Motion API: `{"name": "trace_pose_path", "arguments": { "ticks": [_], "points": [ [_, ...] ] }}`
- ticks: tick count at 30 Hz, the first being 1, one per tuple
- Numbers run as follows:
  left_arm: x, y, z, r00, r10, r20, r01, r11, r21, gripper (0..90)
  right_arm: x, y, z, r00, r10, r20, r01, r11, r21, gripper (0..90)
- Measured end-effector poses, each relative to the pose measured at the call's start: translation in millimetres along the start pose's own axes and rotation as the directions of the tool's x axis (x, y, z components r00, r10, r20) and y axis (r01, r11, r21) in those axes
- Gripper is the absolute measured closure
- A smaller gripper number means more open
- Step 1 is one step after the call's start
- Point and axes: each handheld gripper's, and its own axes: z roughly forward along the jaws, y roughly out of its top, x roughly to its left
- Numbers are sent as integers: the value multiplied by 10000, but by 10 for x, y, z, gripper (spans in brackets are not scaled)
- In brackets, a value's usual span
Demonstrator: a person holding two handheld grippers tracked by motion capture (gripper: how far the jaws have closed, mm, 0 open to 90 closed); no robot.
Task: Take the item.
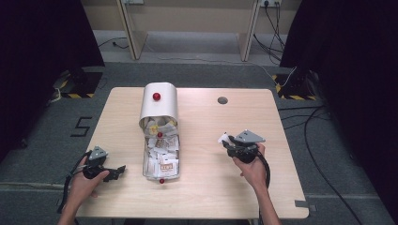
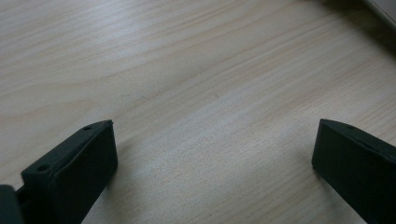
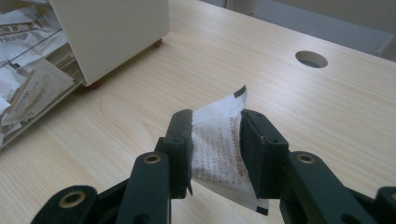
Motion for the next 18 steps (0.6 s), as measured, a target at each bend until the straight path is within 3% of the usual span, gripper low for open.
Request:
{"name": "trace_pose_path", "arguments": {
  "ticks": [18],
  "points": [
    [1, 1, 6, 10000, -27, 12, 27, 10000, -53, 0, -140, -112, 116, 9992, 383, 141, -388, 9986, 347, 653]
  ]
}}
